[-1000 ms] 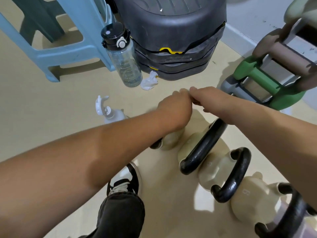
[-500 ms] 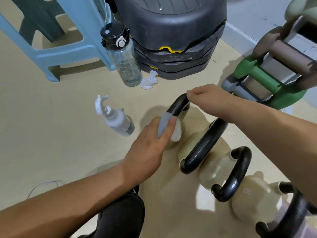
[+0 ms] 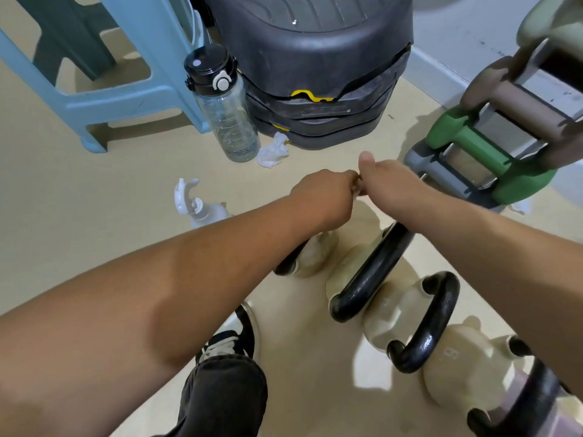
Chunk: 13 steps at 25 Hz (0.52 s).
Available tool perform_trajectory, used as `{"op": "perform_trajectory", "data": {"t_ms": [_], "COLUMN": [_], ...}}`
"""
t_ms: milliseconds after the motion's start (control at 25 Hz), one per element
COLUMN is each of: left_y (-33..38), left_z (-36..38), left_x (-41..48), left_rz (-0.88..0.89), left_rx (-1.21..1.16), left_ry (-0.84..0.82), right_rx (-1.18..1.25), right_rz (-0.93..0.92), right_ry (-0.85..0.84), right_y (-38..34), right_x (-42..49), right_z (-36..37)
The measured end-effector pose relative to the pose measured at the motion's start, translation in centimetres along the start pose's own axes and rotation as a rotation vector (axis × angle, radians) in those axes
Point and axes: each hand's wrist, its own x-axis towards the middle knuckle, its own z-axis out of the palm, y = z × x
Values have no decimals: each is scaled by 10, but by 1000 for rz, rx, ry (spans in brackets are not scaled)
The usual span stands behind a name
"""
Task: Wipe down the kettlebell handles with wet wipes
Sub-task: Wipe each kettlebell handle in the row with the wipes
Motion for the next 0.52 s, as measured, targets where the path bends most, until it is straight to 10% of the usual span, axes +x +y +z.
{"op": "perform_trajectory", "data": {"t_ms": [360,520], "left_y": [-51,-56], "left_z": [79,85], "left_x": [-122,-133], "left_rz": [276,219], "left_rx": [-232,-235], "left_ry": [508,437], "right_rx": [-218,-251], "right_rz": [-249,-275], "right_ry": [-74,-100], "right_y": [-9,-13], "right_x": [-9,-7], "right_z": [-4,-3]}}
